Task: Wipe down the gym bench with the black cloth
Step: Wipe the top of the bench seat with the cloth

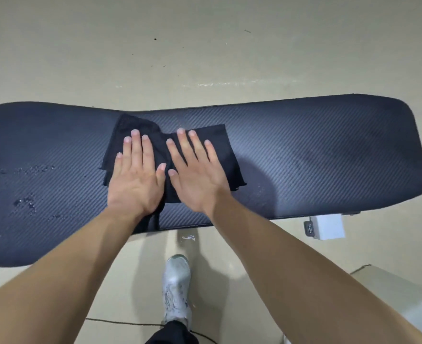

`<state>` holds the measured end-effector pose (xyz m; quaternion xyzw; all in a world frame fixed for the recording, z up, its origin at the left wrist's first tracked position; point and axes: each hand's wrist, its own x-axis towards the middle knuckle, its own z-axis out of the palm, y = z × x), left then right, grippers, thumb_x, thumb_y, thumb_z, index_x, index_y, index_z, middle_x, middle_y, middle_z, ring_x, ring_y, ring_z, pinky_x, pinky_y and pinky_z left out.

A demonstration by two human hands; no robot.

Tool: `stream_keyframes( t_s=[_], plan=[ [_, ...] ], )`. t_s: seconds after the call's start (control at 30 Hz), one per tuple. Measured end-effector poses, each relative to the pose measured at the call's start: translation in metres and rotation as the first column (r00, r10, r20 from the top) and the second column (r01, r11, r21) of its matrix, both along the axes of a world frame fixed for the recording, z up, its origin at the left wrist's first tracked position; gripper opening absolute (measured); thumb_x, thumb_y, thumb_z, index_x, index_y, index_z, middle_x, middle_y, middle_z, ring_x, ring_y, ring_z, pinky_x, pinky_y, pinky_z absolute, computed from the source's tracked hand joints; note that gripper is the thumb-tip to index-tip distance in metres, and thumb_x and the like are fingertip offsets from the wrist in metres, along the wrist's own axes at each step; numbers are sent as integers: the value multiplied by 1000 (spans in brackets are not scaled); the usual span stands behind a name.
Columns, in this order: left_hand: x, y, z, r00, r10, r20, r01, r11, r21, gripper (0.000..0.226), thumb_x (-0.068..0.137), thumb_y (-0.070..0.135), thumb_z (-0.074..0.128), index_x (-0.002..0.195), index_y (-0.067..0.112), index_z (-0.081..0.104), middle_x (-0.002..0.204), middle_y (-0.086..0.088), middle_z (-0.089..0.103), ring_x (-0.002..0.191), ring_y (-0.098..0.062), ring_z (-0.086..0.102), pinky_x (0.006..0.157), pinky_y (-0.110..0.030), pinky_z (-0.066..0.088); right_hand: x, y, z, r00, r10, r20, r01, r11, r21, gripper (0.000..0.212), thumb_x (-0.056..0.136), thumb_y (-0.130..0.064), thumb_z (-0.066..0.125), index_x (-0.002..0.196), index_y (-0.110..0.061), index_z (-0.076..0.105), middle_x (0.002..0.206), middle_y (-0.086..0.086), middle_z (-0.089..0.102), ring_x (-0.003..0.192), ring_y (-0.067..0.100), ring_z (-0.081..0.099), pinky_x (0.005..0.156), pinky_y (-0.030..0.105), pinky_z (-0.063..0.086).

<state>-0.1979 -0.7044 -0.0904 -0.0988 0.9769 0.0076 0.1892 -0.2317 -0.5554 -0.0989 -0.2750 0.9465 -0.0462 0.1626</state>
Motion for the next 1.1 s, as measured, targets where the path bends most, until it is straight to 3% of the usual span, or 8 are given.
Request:
stream_keyframes(
  t_s=[0.2, 0.33, 0.43, 0.63, 0.73, 0.93, 1.1],
  plan=[
    [32, 77, 2, 984, 180, -12, -180, 983, 35, 73, 100, 43, 18, 155, 0, -4, 163, -21, -11, 151, -35, -7, 121, -51, 9, 26, 82, -1, 995, 80, -54, -81, 996, -23, 63, 101, -46, 24, 158, -23, 12, 167, 3, 5, 153, 22, 4, 121, 47, 7],
    [16, 150, -1, 985, 159, -62, -154, 985, 77, 73, 100, 45, 17, 155, 0, -2, 162, -22, -9, 151, -36, -6, 121, -50, 7, 9, 162, -4, 994, -32, -104, 30, 999, -20, 63, 101, -47, 27, 158, -21, 18, 166, 6, 11, 153, 24, 9, 121, 48, 11],
    [-12, 205, -4, 988, 132, -75, -123, 986, 109, 71, 101, 46, 15, 155, 6, -8, 163, -16, -15, 151, -31, -12, 122, -48, 2, -11, 220, -6, 984, -140, -108, 144, 989, 29, 65, 101, -49, 23, 159, -22, 9, 167, 7, 1, 153, 25, 1, 122, 48, 6],
    [-64, 337, -10, 984, -114, -134, 137, 974, 180, 68, 101, 48, 13, 156, 16, -10, 163, -6, -20, 150, -26, -17, 122, -45, -3, -39, 354, -5, 893, -441, -94, 448, 892, 65, 65, 100, -53, 17, 157, -32, -3, 165, 9, -13, 152, 27, -12, 122, 49, -3],
    [-71, 375, -12, 956, -255, -148, 280, 943, 183, 67, 101, 47, 14, 157, 17, -6, 164, -4, -16, 151, -25, -14, 122, -44, -3, -24, 388, -5, 854, -514, -79, 520, 851, 76, 64, 100, -51, 14, 157, -31, -6, 165, 6, -16, 152, 24, -14, 122, 47, -4],
    [-15, 349, -10, 898, -360, -255, 415, 884, 216, 65, 101, 46, 27, 156, 14, 20, 165, -9, 10, 152, -28, 9, 122, -45, 12, 17, 371, 0, 875, -481, -64, 485, 870, 91, 63, 102, -45, 13, 157, -22, -6, 165, 11, -14, 152, 30, -12, 123, 50, 2],
    [20, 261, -3, 948, -257, -188, 290, 941, 174, 67, 100, 49, 25, 157, 15, 13, 166, -7, 5, 152, -26, 6, 121, -44, 12, 40, 292, 3, 946, -313, -85, 320, 944, 82, 64, 101, -45, 15, 158, -17, 7, 165, 18, 0, 152, 37, 1, 120, 53, 12]
  ],
)
